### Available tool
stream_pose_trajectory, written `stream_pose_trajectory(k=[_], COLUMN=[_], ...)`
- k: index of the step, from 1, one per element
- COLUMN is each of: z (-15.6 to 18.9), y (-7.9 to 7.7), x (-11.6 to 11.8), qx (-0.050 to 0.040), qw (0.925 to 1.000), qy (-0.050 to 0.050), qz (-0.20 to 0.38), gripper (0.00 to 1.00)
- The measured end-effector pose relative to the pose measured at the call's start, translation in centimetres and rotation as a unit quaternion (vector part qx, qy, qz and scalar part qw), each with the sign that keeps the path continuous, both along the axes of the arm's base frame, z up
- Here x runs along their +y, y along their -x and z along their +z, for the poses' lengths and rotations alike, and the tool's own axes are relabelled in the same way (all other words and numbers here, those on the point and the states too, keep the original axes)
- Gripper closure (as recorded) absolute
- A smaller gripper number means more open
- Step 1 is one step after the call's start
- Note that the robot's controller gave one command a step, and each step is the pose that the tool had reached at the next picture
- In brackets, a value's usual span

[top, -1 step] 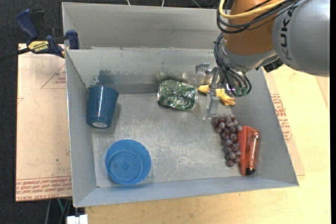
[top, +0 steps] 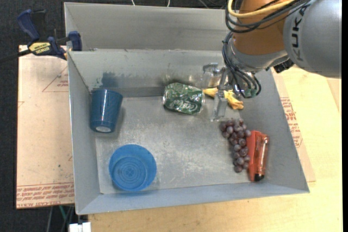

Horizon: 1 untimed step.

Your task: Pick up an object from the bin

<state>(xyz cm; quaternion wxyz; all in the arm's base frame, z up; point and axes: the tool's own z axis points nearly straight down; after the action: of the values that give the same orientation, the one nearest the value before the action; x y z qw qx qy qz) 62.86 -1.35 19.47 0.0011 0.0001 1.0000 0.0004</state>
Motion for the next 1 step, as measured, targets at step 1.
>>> stream_pose_trajectory(k=[1], z=[-11.59], y=[-0.45], x=[4.67], qx=[-0.0132], qw=[0.9901], qy=[-0.002], qz=[-0.14], gripper=[0.0])
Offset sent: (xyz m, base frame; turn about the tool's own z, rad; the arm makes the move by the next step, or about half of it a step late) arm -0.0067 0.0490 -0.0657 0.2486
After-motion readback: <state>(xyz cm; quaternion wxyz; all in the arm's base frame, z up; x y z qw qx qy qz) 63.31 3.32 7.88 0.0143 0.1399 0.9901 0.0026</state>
